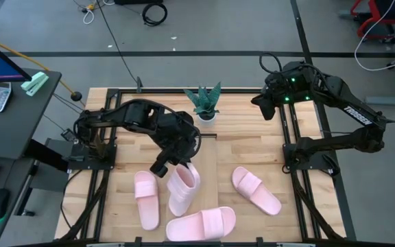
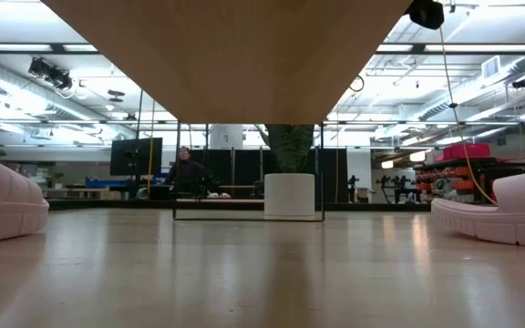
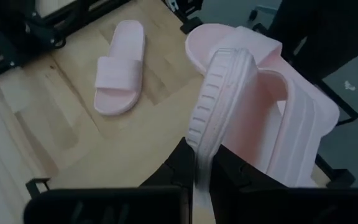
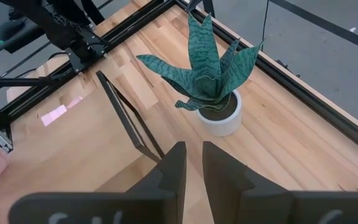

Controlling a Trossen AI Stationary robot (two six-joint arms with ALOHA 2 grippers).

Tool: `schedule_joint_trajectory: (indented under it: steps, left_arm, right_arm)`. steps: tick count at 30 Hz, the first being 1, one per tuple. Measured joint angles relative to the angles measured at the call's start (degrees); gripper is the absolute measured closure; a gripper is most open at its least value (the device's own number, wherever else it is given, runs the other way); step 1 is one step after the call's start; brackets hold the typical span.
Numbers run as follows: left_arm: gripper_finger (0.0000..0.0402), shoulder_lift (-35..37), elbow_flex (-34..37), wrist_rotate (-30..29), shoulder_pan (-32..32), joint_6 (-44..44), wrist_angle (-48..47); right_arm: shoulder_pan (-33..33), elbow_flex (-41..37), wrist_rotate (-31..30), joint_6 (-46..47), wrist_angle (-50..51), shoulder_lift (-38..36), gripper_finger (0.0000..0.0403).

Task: Pick and place slides into the shelf
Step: Put the top pink slide on the shelf

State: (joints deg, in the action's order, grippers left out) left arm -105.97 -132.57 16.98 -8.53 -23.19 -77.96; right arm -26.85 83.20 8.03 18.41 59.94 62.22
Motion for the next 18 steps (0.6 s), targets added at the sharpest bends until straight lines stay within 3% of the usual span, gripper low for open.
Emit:
schedule_joint_trajectory:
  steps: [18]
  left_arm:
    - [0.0375,2.5,-2.1,3.9,0.1,7.4,-5.6]
  right_arm:
    - [0.0,0.0,-1.2,0.0,0.1,0.0,0.0344]
